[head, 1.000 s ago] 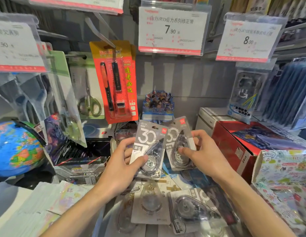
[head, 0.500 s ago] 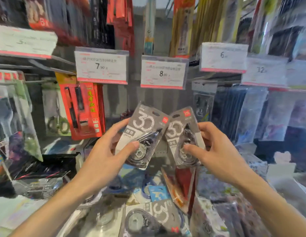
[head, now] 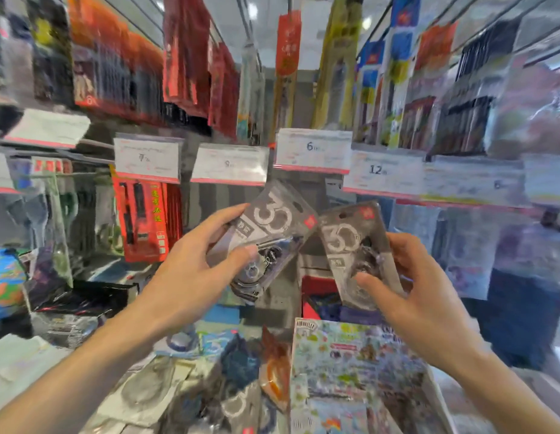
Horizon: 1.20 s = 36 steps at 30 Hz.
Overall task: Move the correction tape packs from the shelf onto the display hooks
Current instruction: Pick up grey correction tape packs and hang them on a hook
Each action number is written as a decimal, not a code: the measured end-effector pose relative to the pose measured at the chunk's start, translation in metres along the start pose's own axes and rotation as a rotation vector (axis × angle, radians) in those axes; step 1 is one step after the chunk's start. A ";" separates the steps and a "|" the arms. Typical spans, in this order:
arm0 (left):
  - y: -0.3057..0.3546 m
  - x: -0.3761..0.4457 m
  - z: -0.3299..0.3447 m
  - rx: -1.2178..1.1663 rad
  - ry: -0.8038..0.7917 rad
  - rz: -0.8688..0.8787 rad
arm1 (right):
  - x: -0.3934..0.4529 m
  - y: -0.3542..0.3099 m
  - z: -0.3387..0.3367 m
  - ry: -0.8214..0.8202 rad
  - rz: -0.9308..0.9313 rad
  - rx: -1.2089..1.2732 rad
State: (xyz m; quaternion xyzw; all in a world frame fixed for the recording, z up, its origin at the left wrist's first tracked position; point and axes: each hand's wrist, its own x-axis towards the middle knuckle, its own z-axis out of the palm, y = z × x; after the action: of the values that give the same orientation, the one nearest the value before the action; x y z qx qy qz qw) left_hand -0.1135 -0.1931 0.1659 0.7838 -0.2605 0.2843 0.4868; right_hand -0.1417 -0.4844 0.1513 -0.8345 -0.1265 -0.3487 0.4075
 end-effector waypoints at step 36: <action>0.036 0.037 -0.049 -0.066 0.090 0.181 | 0.030 -0.015 0.057 -0.064 -0.057 0.285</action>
State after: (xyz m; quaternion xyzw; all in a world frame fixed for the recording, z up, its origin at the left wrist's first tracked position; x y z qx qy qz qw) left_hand -0.1220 -0.1677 0.2317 0.7269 -0.3172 0.3534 0.4961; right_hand -0.1006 -0.4330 0.1563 -0.7750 -0.2110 -0.3119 0.5075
